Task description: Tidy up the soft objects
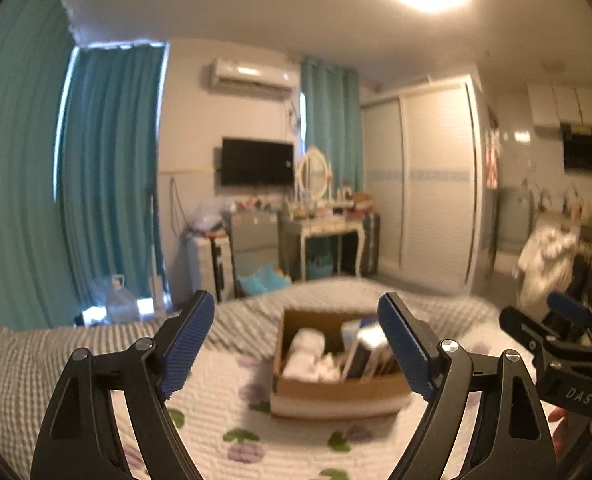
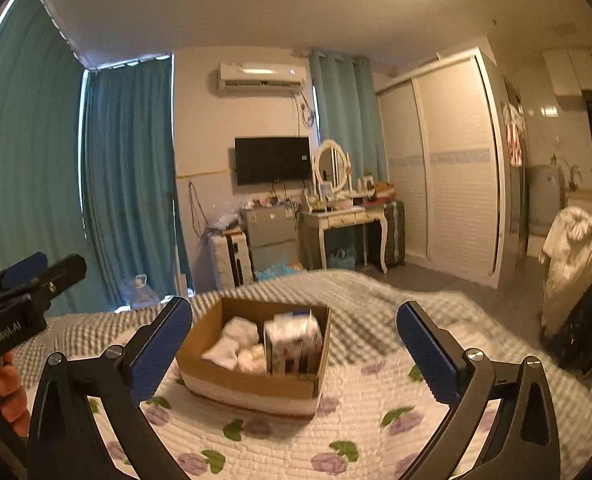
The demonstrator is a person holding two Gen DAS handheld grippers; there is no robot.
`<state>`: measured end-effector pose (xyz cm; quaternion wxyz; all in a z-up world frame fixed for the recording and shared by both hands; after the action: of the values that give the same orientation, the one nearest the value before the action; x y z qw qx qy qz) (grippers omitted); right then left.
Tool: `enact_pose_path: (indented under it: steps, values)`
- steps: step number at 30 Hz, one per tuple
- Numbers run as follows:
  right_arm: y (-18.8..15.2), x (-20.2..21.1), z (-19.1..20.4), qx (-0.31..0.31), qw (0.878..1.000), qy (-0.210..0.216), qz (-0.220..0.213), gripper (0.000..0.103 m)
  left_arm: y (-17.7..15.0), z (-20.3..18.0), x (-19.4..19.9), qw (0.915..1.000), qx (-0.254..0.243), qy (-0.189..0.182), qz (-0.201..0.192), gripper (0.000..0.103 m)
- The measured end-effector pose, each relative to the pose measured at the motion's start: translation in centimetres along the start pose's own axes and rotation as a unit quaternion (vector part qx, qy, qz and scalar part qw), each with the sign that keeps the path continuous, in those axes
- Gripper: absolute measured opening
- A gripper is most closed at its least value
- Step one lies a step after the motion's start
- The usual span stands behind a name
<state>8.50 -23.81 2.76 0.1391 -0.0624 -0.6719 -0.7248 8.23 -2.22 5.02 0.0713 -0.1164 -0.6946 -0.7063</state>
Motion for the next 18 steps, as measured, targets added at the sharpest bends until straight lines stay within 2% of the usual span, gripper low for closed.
enact_pose_path:
  steps: [4,8,18]
  values:
    - [-3.2,-3.4,0.3,0.013,0.999,-0.004,0.042,0.103,-3.1,-0.2,-2.5,0.9992,-0.011,-0.003,0.039,0.085]
    - [-4.6,-4.6,0.7,0.024,0.998,-0.012,0.062,0.103,-4.6,0.2,-3.1,0.998,-0.009,-0.002,0.062,0.085]
    - [-5.1,-4.4,0.3,0.011,0.998,-0.013,0.068,0.103,-5.4,0.6,-2.6,0.9976,-0.008,0.001,0.069,0.085]
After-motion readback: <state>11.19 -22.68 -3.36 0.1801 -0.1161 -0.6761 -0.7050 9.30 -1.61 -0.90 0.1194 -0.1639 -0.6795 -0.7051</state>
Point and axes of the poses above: each gripper's, at about its wrist camera, not at the fingertips, and x roughly against the way its jaws point, z to its left, y to its top, the point moved 1 cm from there along -x, roughly the way its jaws point, and after that the axes turned 5 degrees about z, right-handed, at the moved point
